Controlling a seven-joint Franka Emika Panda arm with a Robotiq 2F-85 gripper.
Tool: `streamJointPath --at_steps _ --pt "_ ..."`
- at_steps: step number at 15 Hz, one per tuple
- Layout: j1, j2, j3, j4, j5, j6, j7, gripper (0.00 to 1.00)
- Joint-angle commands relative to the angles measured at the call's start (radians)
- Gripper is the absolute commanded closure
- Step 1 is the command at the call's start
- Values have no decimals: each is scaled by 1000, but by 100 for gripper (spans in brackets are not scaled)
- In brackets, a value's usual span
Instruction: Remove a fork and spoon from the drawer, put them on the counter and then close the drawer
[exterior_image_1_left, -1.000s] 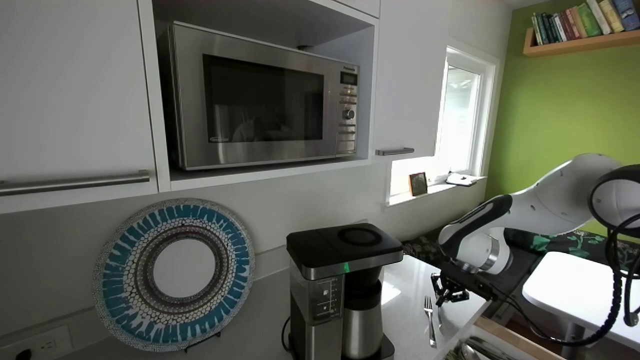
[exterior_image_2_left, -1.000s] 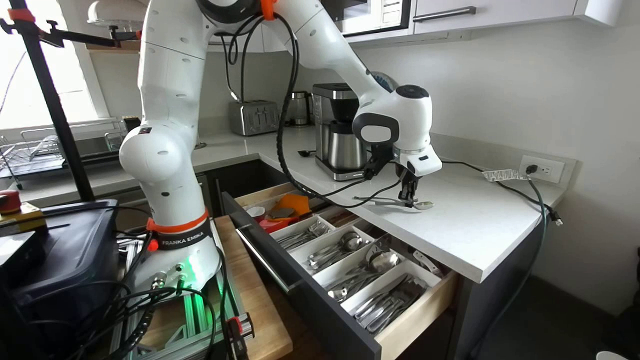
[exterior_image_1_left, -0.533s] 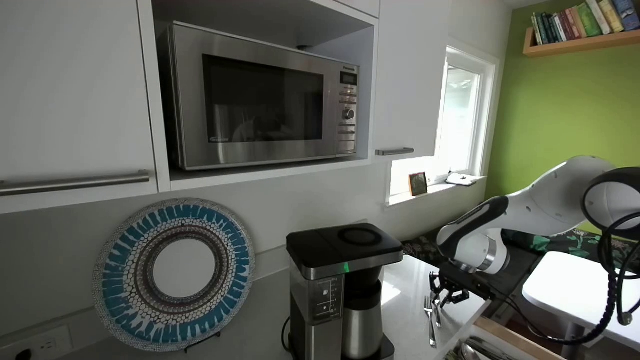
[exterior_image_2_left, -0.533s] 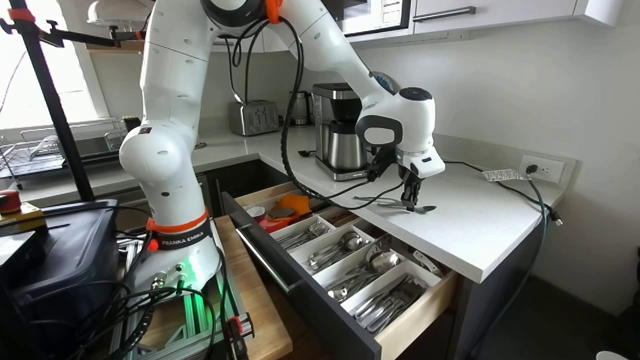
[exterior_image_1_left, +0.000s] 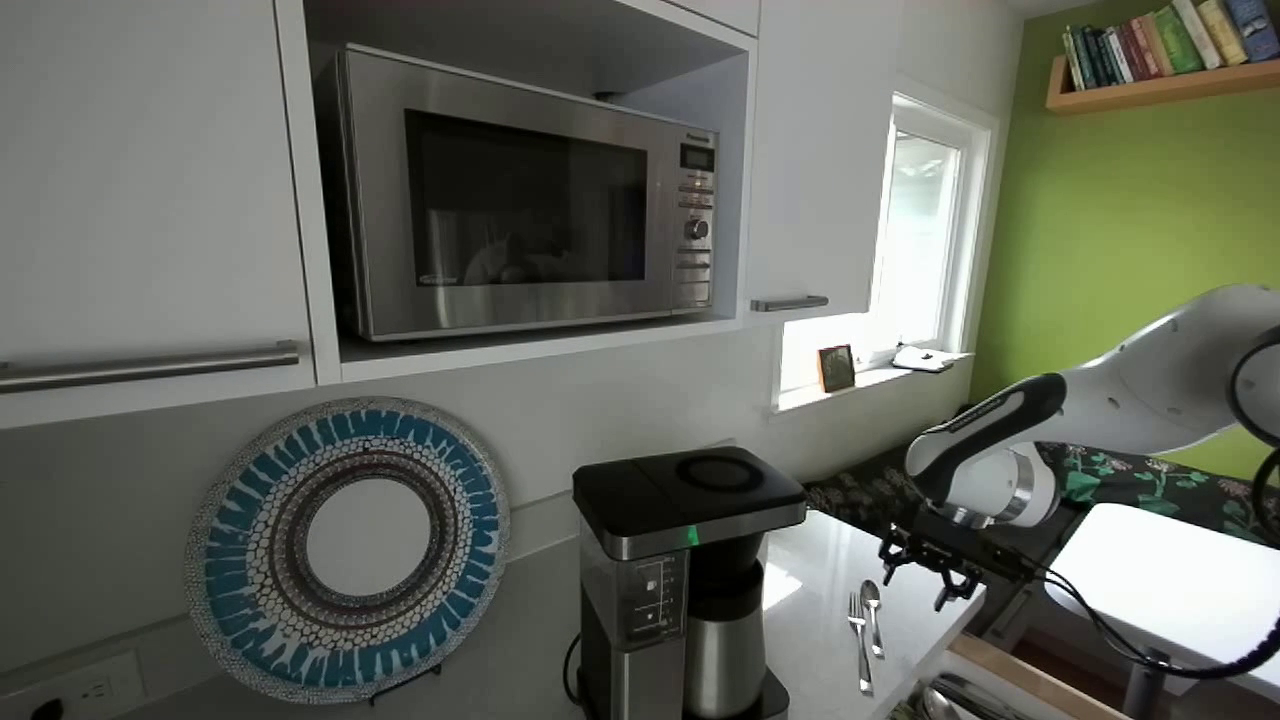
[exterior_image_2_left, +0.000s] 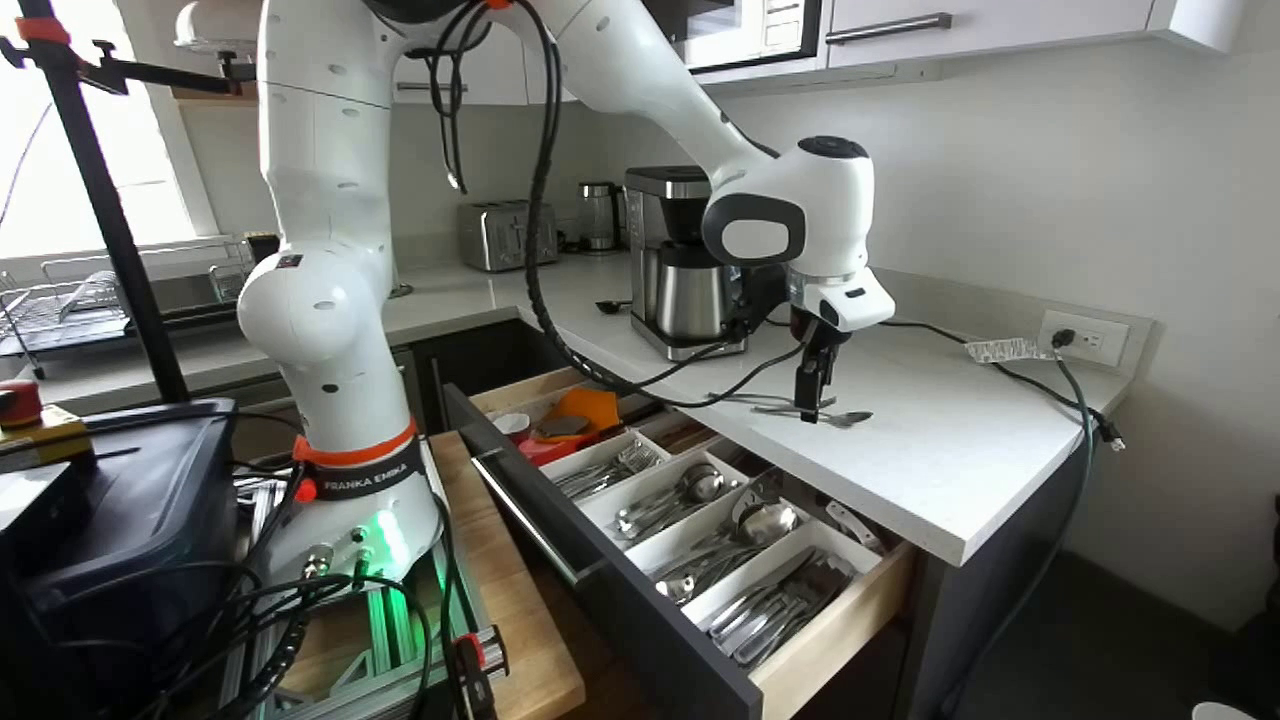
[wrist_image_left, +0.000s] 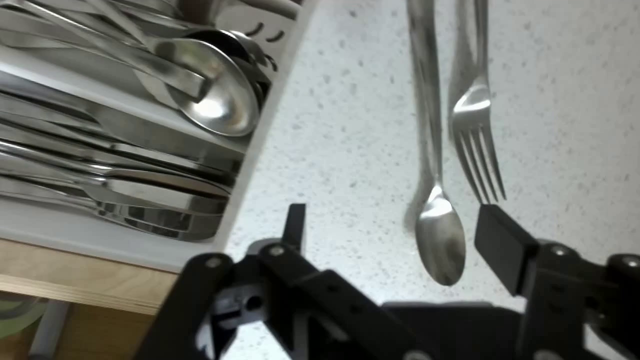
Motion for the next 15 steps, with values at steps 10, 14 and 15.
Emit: streamJointPath --at_steps 10,14,15 --pt "-51 -316 -79 -287 -346 -291 -287 0" --pt "-49 -351 -81 -312 -368 -304 -350 0" --pt "-53 -374 -87 -325 -382 -317 -394 0"
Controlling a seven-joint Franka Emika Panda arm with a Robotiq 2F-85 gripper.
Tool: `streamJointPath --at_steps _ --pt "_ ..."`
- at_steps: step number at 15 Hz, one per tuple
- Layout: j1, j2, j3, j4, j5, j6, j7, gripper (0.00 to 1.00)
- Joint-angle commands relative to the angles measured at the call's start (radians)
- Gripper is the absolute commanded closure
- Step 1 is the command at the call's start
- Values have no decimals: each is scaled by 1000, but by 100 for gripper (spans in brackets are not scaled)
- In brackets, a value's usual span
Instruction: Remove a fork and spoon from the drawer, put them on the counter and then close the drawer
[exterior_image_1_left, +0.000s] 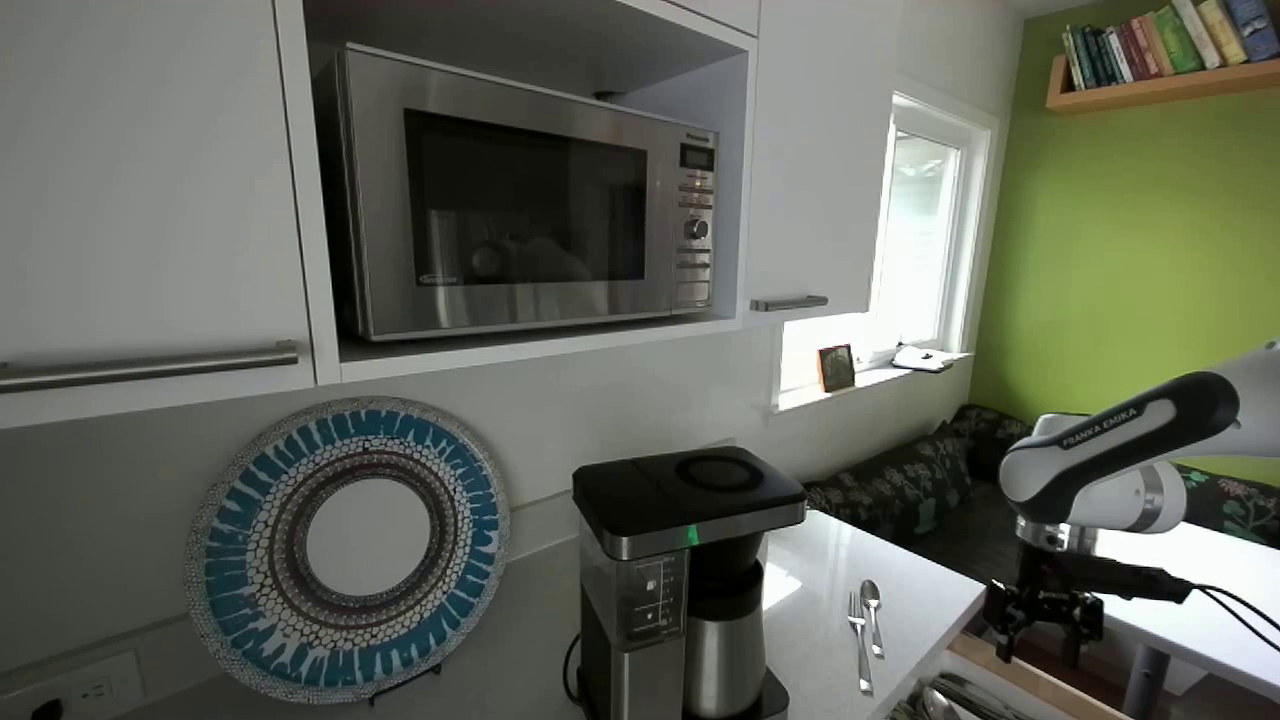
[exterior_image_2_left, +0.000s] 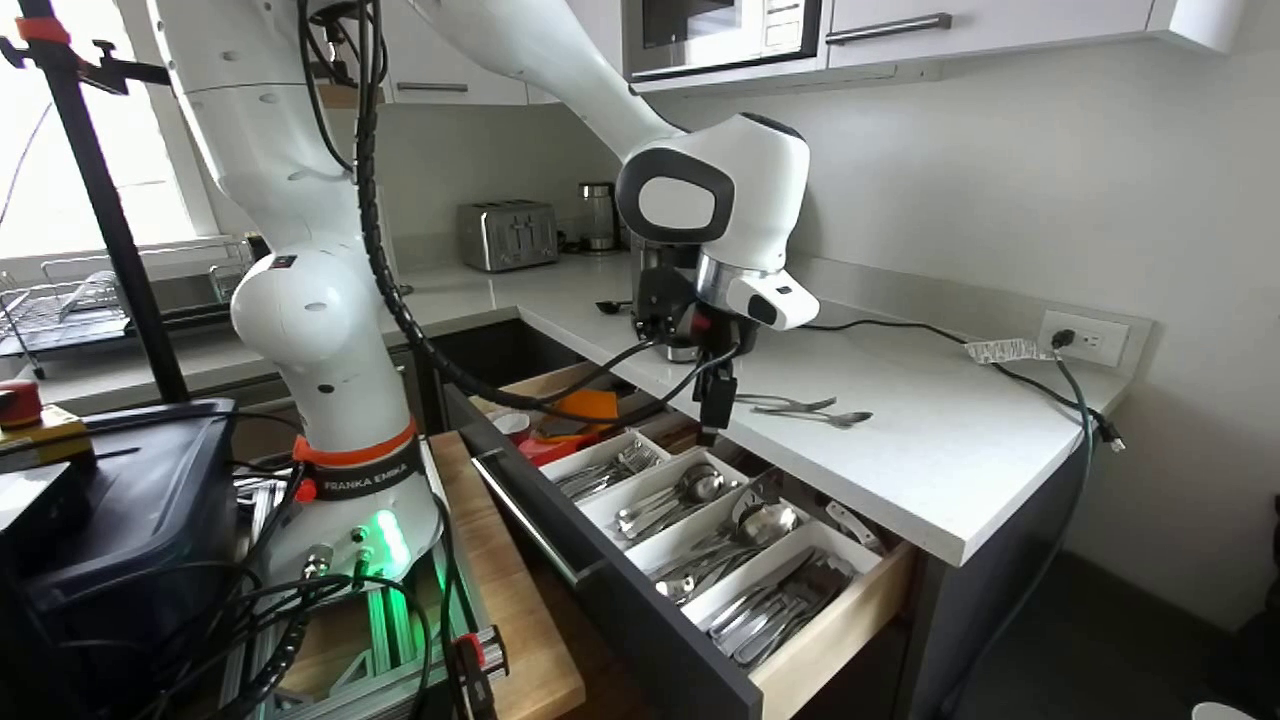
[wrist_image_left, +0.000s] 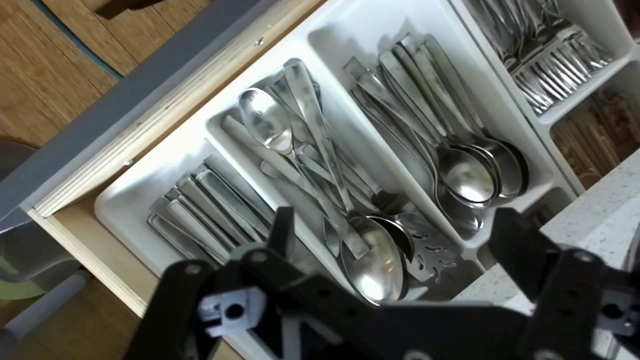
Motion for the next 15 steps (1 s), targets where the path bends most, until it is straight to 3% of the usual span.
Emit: streamJointPath --at_steps 1,5,9,12,15 --pt "-6 -70 -24 -48 -30 -40 -153 0" --pt "-52 -132 -81 -130 -142 -96 -341 0" --pt "-130 -149 -156 -201 -255 -50 -369 0" --pt "-172 -126 -201 -233 -256 42 -331 0" --pt "-193 -81 -215 -272 -239 214 -270 0"
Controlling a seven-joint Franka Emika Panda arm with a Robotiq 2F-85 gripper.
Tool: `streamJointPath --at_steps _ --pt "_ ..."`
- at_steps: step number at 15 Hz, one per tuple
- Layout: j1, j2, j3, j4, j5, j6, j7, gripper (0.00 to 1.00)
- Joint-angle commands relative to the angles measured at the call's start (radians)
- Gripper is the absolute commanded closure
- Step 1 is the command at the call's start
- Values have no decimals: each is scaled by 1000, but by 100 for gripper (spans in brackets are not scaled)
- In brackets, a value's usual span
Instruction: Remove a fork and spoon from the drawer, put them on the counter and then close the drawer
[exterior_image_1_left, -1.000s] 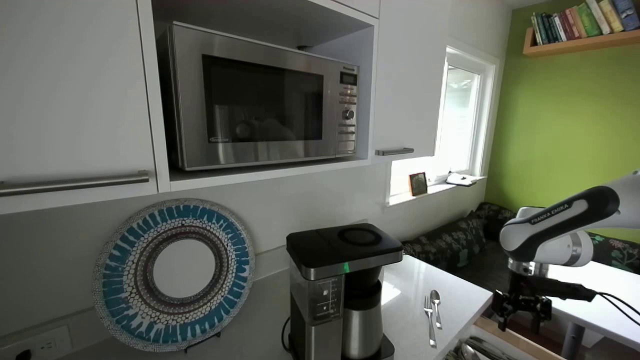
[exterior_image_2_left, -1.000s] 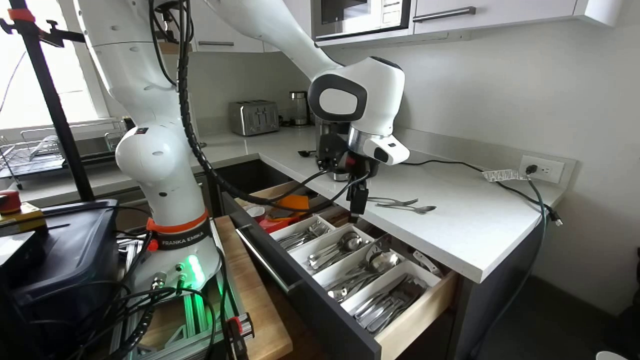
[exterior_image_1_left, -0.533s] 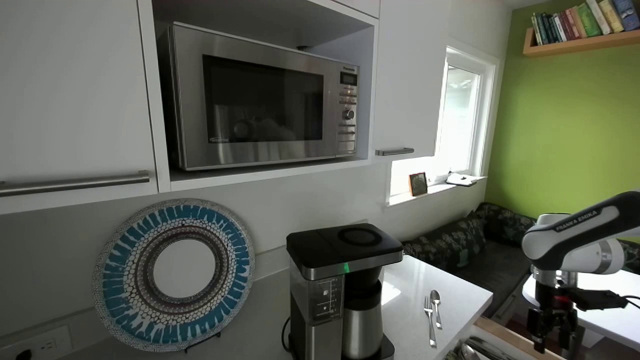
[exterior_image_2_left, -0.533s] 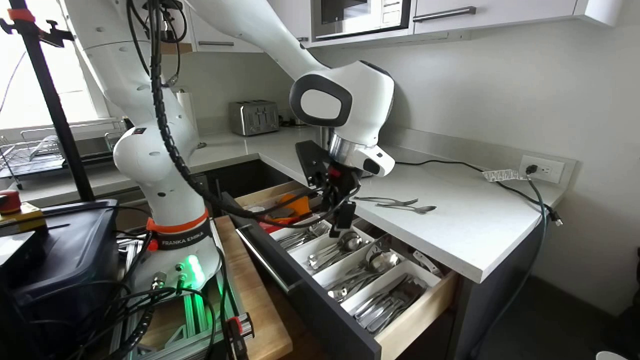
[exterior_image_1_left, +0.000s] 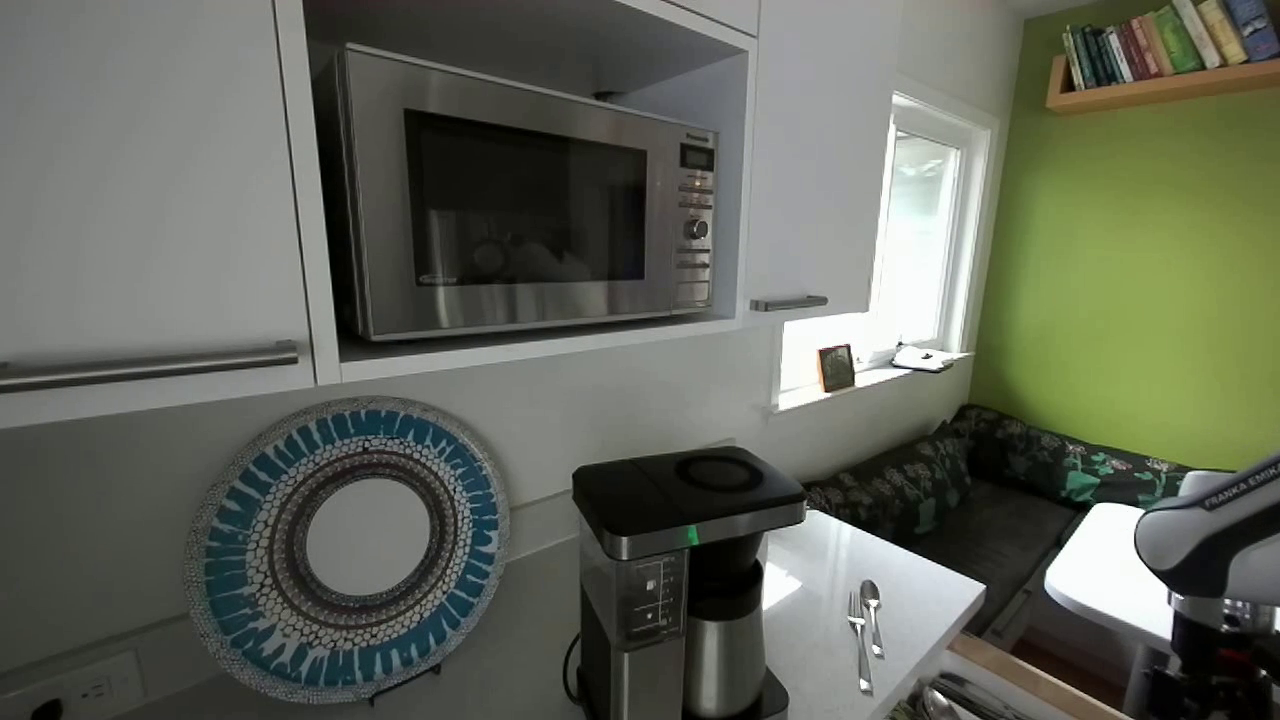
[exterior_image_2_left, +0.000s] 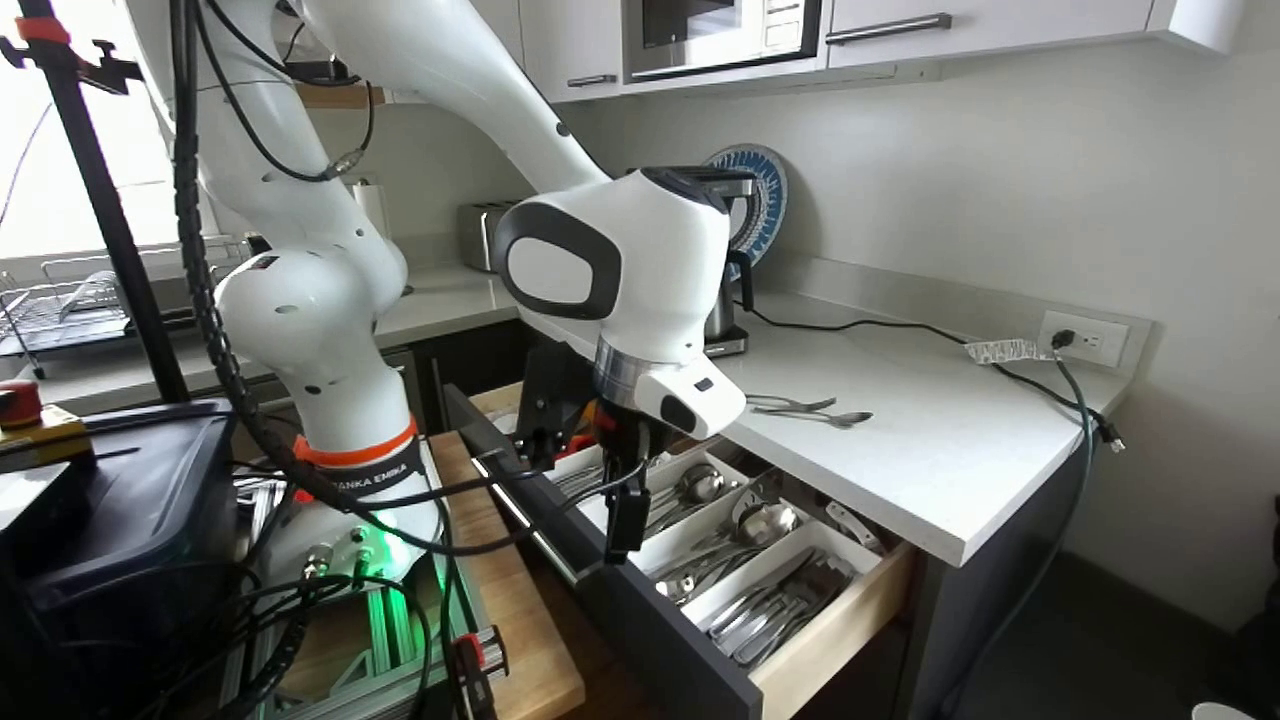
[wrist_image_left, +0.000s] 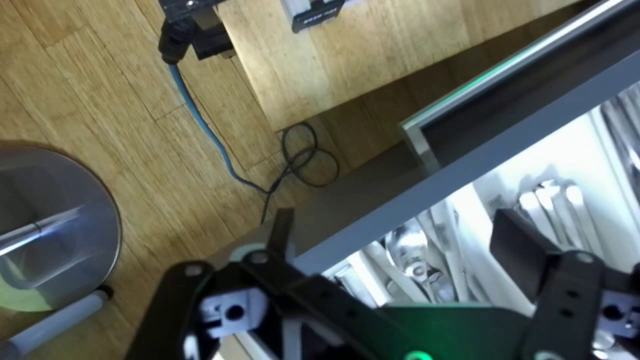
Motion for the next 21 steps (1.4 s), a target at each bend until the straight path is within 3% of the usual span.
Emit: streamJointPath --at_steps 1,5,11,16,21 --pt "-9 77 -10 -15 27 176 100 0" --pt "19 172 8 -26 109 306 185 0" --pt "58 260 41 -26 362 299 118 0" --pt "54 318 80 -24 451 328 99 0" --pt "57 327 131 -25 627 407 -30 0"
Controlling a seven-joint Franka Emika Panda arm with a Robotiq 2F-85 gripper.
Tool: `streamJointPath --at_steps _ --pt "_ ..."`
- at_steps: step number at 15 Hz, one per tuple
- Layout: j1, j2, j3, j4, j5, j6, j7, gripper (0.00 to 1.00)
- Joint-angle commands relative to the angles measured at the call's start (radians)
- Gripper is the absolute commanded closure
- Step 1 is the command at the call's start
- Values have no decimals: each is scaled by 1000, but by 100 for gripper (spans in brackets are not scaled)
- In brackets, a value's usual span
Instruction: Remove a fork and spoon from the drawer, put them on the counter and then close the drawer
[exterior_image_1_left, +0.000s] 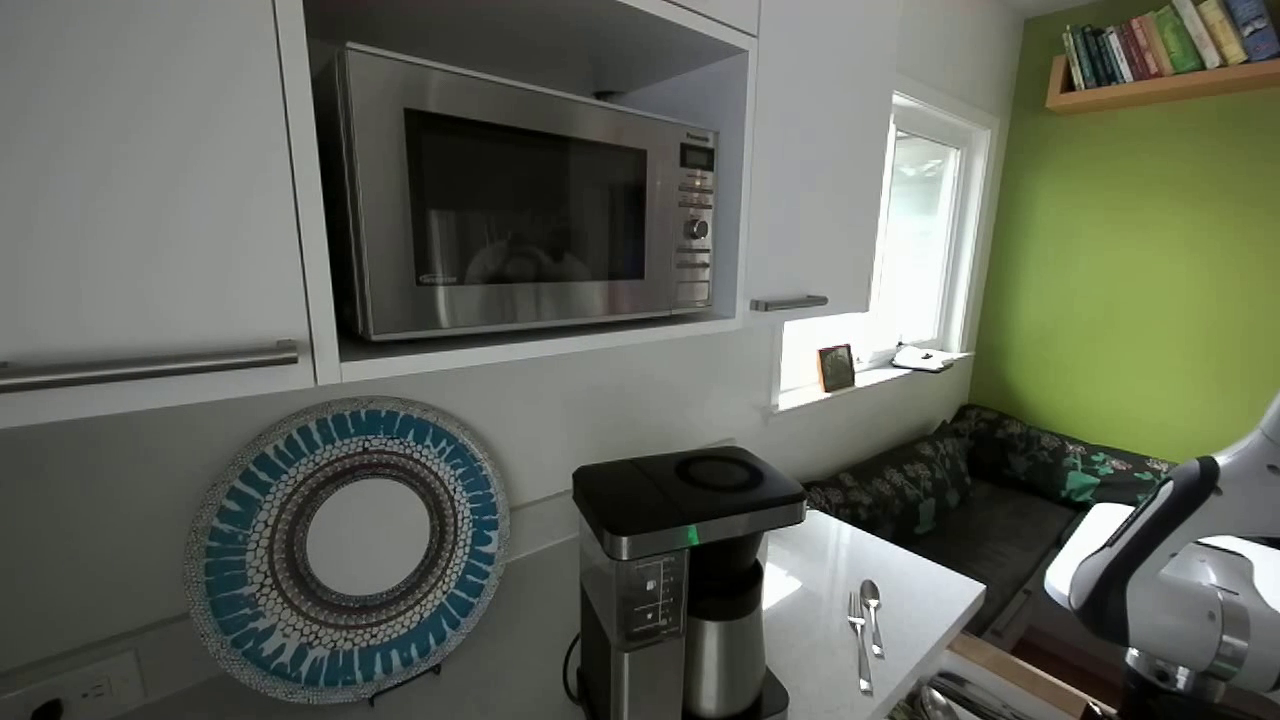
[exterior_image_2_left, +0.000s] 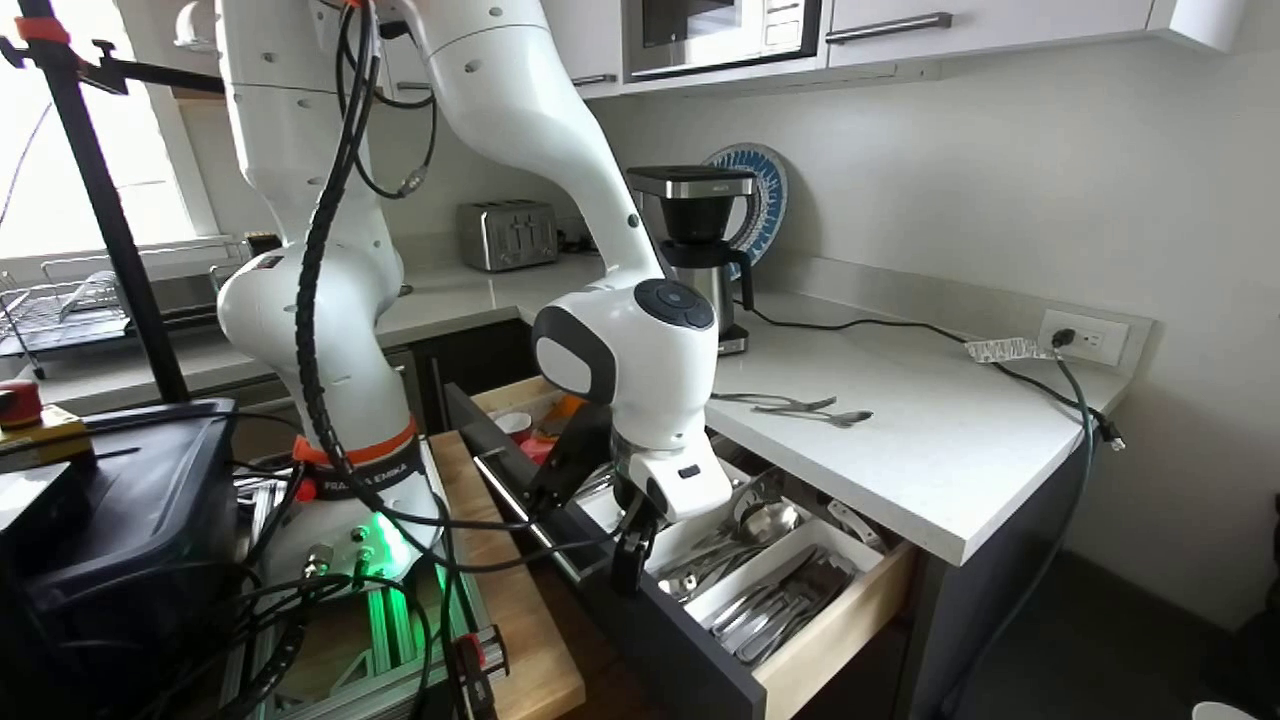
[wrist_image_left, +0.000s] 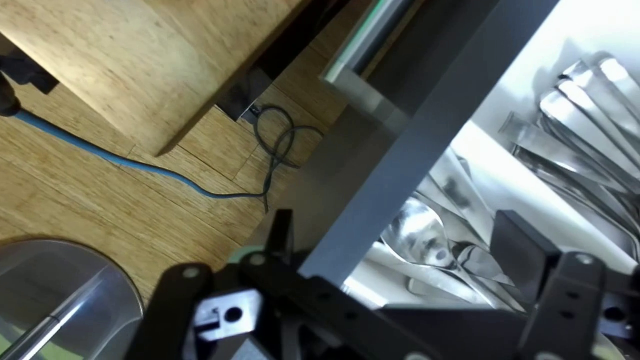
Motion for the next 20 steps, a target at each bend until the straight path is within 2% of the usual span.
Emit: streamJointPath --at_steps 1,7,11,15,16,17,19,20 --pt "4 3 44 -1 171 81 -138 0" --pt "4 -39 125 18 547 124 -457 0" --pt "9 -20 167 82 771 117 -710 0" --pt "20 16 211 178 967 92 -904 0" --pt "23 30 219 198 991 79 -921 0" --pt "27 45 225 204 955 65 -875 0" --pt "31 35 225 187 825 43 -776 0" --pt "76 18 183 166 747 51 -736 0"
